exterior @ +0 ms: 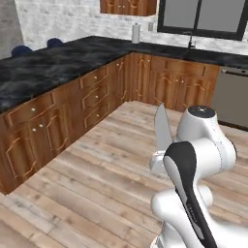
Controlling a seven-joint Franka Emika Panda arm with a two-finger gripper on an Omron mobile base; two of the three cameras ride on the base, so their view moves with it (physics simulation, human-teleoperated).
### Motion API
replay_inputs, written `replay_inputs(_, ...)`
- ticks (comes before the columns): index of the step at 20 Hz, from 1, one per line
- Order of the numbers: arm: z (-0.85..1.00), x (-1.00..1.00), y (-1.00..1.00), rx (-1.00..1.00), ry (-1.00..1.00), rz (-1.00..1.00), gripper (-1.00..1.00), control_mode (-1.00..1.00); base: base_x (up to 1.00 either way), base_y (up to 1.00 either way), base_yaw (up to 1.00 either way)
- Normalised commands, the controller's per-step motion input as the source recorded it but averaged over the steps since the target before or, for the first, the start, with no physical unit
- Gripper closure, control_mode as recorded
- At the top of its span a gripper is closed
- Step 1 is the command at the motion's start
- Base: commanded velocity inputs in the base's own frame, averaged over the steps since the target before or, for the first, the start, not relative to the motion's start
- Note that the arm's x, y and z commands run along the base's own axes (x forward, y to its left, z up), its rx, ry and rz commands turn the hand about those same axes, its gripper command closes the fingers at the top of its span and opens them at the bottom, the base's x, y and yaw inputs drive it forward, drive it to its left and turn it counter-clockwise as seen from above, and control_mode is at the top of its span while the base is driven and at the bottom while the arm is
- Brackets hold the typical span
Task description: Move the cutting board and knife to the sink. Then move spray from the cabinet to the counter.
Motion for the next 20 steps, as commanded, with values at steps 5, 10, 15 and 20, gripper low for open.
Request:
replay_inputs(5,0.00,0.00,0.00,0.00,0.00,0.00,1.00,1.00,1.00,0.45,-0.48)
replay_inputs(10,0.00,0.00,0.00,0.00,0.00,0.00,1.00,1.00,1.00,0.28,-0.31)
replay_inputs(15,0.00,0.00,0.00,0.00,0.00,0.00,1.00,1.00,1.00,-0.02,-0.17)
replay_inputs(20,0.00,0.00,0.00,0.00,0.00,0.00,1.00,1.00,1.00,-0.43,-0.02)
